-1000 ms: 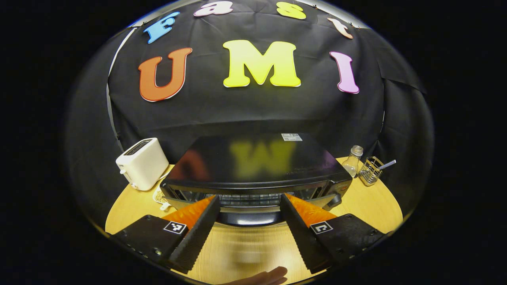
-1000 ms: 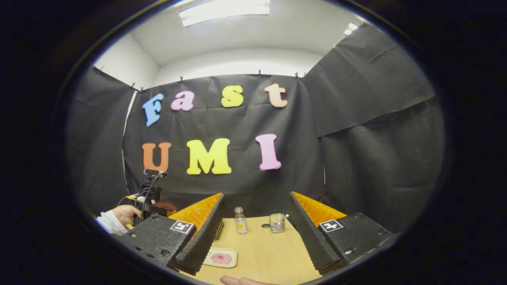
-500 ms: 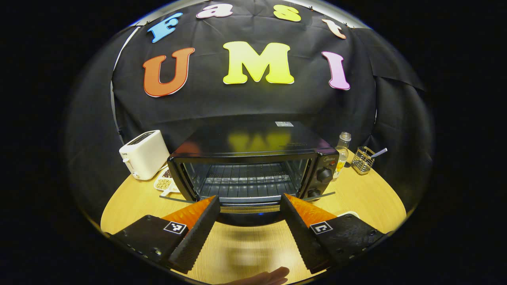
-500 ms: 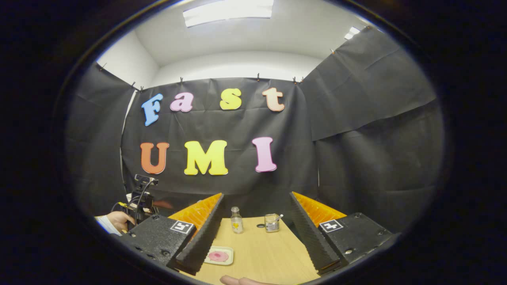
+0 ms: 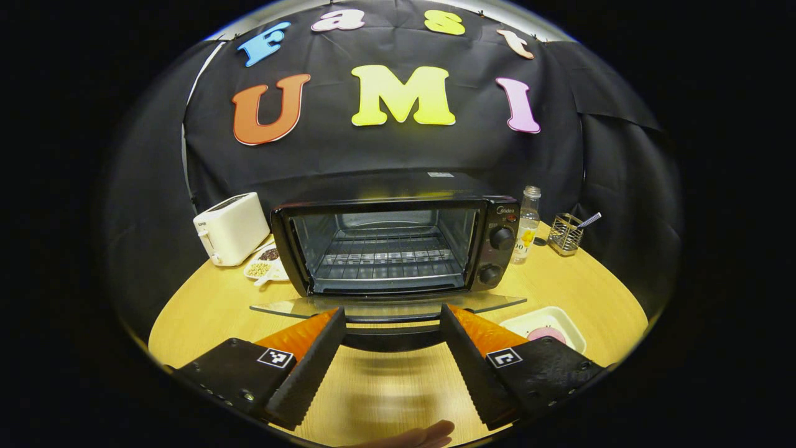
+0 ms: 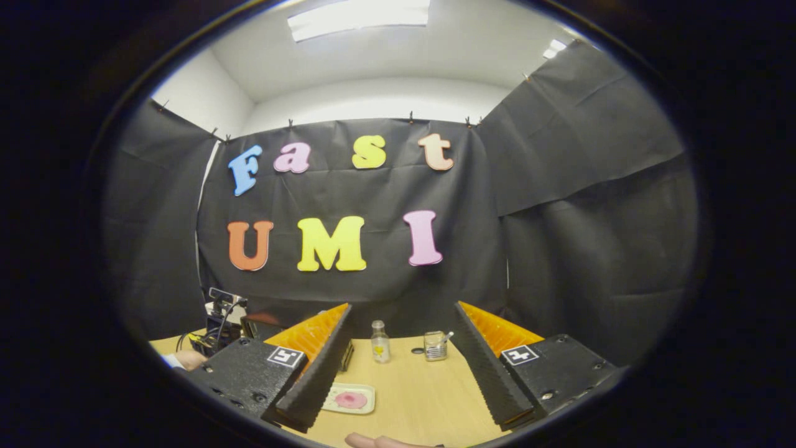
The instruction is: Open the electric oven with the left hand, put the food in, and close the electric oven.
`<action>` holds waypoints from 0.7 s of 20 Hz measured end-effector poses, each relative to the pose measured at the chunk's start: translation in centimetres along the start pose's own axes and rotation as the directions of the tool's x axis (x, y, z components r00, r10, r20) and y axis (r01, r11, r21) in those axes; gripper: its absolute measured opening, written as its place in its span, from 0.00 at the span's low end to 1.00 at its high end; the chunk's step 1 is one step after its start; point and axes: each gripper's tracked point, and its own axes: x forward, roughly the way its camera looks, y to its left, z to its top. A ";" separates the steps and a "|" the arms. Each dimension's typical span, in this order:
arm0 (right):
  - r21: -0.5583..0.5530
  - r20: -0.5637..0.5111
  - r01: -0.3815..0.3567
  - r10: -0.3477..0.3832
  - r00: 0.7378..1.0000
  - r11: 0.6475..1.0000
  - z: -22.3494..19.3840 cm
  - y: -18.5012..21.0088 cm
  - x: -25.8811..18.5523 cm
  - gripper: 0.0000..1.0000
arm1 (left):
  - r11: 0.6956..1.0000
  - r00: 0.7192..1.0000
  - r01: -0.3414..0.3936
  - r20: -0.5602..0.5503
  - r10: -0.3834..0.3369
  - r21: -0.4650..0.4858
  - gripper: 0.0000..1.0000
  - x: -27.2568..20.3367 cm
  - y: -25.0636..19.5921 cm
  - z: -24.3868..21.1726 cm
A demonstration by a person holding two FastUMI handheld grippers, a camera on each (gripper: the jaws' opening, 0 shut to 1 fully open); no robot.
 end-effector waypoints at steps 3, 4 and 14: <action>-0.018 -0.002 -0.002 0.002 1.000 1.000 -0.2 0.2 0.0 0.95 | 1.000 1.000 -0.003 0.013 0.003 -0.010 0.97 -0.2 -0.1 -1.2; -0.019 -0.006 -0.008 0.008 1.000 1.000 -0.4 0.4 0.1 0.95 | 1.000 1.000 -0.003 0.012 0.003 -0.005 0.97 -0.3 -0.2 -1.5; -0.003 -0.058 -0.013 0.012 0.998 1.000 -2.5 0.9 1.2 0.95 | 1.000 0.994 0.008 -0.113 -0.006 0.015 0.96 0.1 -0.5 -9.3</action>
